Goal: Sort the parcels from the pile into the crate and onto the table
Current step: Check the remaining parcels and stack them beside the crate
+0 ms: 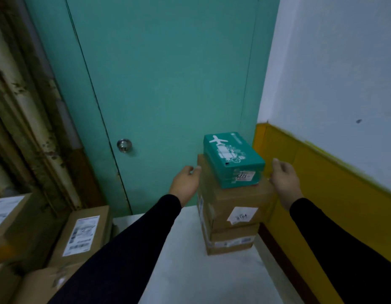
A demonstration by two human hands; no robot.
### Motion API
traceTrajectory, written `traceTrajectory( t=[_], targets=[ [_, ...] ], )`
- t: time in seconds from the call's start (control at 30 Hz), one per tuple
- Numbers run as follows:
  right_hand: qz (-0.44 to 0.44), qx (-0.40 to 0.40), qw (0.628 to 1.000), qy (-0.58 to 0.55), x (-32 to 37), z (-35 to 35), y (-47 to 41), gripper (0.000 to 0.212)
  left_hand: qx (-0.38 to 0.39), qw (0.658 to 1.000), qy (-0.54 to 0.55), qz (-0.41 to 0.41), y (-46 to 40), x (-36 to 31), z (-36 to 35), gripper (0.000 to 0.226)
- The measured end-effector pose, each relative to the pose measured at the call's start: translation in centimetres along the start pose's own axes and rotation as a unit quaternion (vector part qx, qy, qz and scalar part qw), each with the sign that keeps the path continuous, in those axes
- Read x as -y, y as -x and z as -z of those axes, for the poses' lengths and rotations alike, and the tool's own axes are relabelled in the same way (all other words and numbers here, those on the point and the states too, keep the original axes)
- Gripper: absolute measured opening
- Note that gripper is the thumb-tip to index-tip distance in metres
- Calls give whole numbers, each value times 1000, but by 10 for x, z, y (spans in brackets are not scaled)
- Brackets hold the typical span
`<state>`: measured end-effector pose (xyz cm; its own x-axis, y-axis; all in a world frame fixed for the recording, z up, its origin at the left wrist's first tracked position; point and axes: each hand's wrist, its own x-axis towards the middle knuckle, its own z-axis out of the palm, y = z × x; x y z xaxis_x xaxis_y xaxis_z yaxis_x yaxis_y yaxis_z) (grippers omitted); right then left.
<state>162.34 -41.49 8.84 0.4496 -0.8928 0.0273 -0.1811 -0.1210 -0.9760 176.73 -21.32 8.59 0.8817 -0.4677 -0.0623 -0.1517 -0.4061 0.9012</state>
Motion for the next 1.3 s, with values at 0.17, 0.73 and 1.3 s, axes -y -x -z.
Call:
traceTrajectory(
  t=[0.17, 0.73, 1.3],
  targets=[
    [-18, 79, 997, -13, -1, -3, -48, 54, 14, 997, 73, 31, -30, -33, -45, 49],
    [40, 278, 959, -44, 5, -37, -33, 84, 11, 963, 264, 54, -21, -40, -34, 38],
    [-38, 377, 921, -88, 29, -155, 161, 57, 58, 980, 182, 49, 87, 63, 159, 84]
  ],
)
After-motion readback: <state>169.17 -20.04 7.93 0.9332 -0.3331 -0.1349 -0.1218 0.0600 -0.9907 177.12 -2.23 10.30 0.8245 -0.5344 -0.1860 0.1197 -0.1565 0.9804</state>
